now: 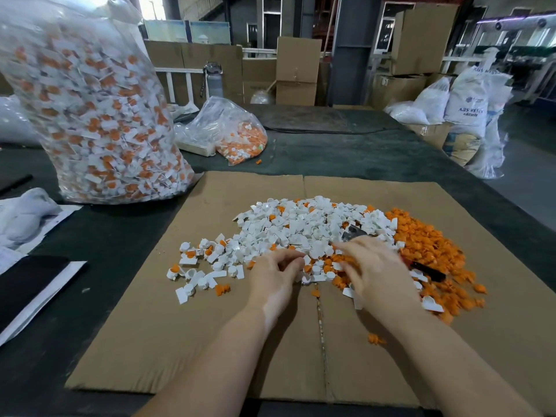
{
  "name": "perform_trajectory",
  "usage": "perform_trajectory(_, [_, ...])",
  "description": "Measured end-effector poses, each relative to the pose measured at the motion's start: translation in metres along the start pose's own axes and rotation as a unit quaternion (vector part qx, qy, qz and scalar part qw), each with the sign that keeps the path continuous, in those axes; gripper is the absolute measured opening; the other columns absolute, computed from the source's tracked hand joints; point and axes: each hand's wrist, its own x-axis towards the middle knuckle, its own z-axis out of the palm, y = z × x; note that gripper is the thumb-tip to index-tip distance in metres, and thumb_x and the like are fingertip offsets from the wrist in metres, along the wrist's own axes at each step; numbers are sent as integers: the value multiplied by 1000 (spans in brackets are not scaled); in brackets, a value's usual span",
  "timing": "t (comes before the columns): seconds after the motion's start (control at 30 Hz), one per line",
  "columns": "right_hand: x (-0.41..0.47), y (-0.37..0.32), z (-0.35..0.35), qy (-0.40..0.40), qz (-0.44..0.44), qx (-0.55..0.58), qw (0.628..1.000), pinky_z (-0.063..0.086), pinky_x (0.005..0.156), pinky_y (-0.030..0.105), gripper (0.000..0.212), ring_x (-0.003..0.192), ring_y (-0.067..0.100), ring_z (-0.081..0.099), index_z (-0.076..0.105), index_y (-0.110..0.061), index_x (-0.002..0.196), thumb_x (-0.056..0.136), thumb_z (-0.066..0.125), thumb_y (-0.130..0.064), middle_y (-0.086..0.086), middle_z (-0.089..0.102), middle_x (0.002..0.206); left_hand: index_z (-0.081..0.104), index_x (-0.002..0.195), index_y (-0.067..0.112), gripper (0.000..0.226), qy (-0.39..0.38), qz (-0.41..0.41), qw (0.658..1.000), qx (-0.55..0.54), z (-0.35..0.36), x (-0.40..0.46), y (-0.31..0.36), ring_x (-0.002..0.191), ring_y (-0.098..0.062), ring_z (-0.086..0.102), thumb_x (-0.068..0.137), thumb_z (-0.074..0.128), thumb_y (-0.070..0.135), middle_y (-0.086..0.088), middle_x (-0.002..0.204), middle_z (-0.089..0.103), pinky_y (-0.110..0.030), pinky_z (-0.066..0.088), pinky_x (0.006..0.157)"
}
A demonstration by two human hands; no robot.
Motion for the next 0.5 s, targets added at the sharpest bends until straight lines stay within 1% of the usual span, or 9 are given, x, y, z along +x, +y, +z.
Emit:
perform_trajectory(0.03, [-2, -10, 2, 2, -32, 51, 998, 46, 88, 34, 30, 96, 25, 61, 69, -12, 107, 79, 72, -5, 6, 67, 99, 70, 89, 23, 10, -5, 3, 1000, -2, 0, -1, 1, 71, -5, 56, 89, 63, 16, 5, 83, 67, -22, 43, 72])
perform_trajectory(0.07, [-4, -17, 4, -4, -54, 84, 995, 48, 83, 32, 29, 90, 24, 62, 71, -11, 103, 76, 72, 0, 5, 68, 93, 72, 90, 20, 9, -8, 9, 1000, 1, 1, -1, 2, 70, -5, 56, 89, 64, 16, 4, 83, 68, -23, 44, 73])
perform_trajectory(0.1, [-6, -23, 6, -10, -62, 105, 992, 51, 79, 32, 25, 87, 23, 62, 72, -11, 99, 77, 71, 1, 4, 67, 88, 74, 93, 17, 10, -11, 15, 1000, 7, 1, -2, 2, 71, -5, 56, 88, 64, 16, 3, 84, 69, -23, 45, 74])
perform_trajectory(0.17, [-8, -28, 10, -16, -42, 140, 989, 52, 75, 34, 14, 84, 22, 61, 72, -9, 92, 81, 68, -3, 4, 66, 84, 74, 96, 15, 13, -17, 17, 1000, 13, 0, -5, 3, 78, -8, 60, 88, 63, 14, 0, 89, 71, -24, 47, 79])
perform_trajectory(0.23, [-9, -29, 13, -11, -5, 167, 986, 51, 76, 35, 7, 84, 20, 60, 71, -8, 88, 84, 65, -5, 4, 66, 84, 73, 96, 19, 17, -34, 11, 999, -9, -3, -8, 2, 87, -11, 63, 87, 63, 9, 2, 91, 71, -22, 48, 82])
perform_trajectory(0.27, [-9, -29, 14, -7, 8, 174, 985, 50, 76, 34, 7, 84, 18, 60, 71, -7, 87, 85, 65, -5, 4, 65, 85, 71, 96, 23, 23, -48, 10, 999, -24, -5, -10, 1, 86, -10, 63, 85, 64, 5, 5, 88, 70, -19, 48, 80])
perform_trajectory(0.33, [-9, -31, 16, 7, 21, 184, 983, 51, 75, 32, 6, 83, 17, 60, 69, -6, 87, 85, 64, -4, 3, 65, 85, 67, 100, 27, 33, -76, 28, 997, -13, -6, -13, 0, 81, -6, 61, 80, 67, 1, 9, 86, 67, -12, 48, 75])
perform_trajectory(0.4, [-11, -33, 17, 9, 37, 201, 979, 50, 76, 29, 6, 83, 14, 59, 69, -6, 88, 85, 63, -4, 2, 64, 85, 66, 104, 23, 34, -82, 48, 995, 12, -4, -14, -2, 76, -1, 57, 77, 72, 2, 9, 88, 66, -9, 46, 72])
perform_trajectory(0.5, [-12, -32, 16, 13, 63, 222, 973, 49, 79, 27, 11, 86, 12, 59, 70, -8, 93, 86, 62, -4, 1, 65, 89, 68, 106, 16, 33, -69, 47, 997, 3, -2, -13, -3, 66, 5, 52, 77, 73, 2, 10, 78, 61, -6, 42, 67])
